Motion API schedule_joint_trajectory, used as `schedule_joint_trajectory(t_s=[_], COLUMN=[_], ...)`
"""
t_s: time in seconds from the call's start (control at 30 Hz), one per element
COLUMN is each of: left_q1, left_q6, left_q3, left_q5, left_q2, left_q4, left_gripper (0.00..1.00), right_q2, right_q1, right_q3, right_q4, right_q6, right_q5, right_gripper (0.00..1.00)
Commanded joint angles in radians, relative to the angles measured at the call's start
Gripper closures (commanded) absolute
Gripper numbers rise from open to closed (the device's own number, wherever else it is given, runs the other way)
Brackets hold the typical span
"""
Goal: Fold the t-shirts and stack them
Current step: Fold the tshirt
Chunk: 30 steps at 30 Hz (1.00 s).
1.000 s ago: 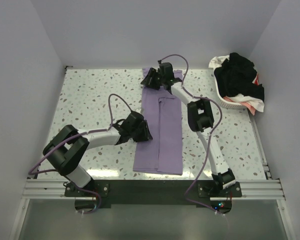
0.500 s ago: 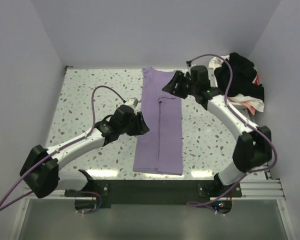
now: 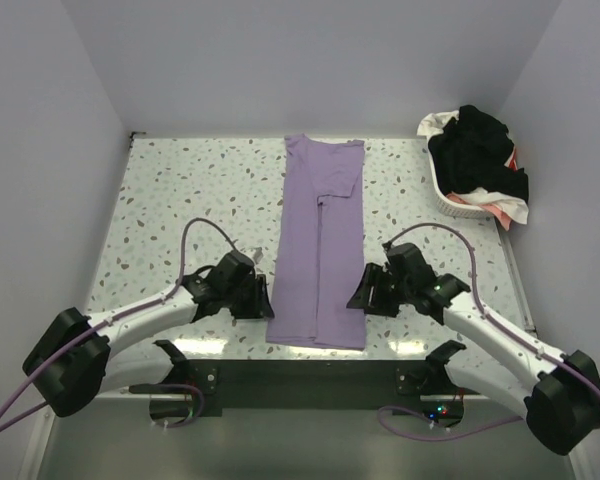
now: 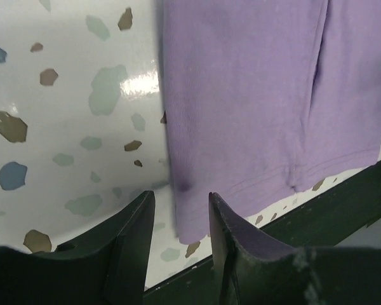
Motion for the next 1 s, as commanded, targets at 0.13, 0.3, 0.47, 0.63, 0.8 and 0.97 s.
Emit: schedule_joint_trajectory(t_s=[0.13,0.3,0.47,0.63,0.8,0.97], left_q1=[-0.087,-0.142,-0.159,-0.167,-0.167,-0.165], left_q6=[-0.068,-0.1,-0.13,-0.144,-0.137,-0.124], left_q3=[-0.045,-0.053,-0.08,-0.083,-0.06,-0.042], left_q5=[0.04,0.017,0.015,0.0,-0.022,-0.037], left_q2=[-0.027,-0.008,-0.017,-0.013,-0.025,-0.063], left_q4=[-0.017,-0.032,-0.021,-0.017,-0.027,-0.053], left_gripper=[0.57,0.59,0.61,0.62,0.61,0.58], right_q2=[-0.176,-0.199,-0.205,-0.199,-0.194,-0.162], right_q1=[0.007,0.01,0.014,0.017,0.017,0.018], right_q3=[-0.088,-0.162,-0.218,-0.263,-0.277,-0.294], right_q4=[-0.206,-0.218,-0.182,-0.139,-0.123,-0.054], right_q6=[0.074,0.089,0.117,0.143,0.148,0.166], right_q5=[0.007,-0.044,-0.082,-0.104,-0.102,-0.119], right_gripper=[0.46,0.49,0.49,0.52,0.53,0.53])
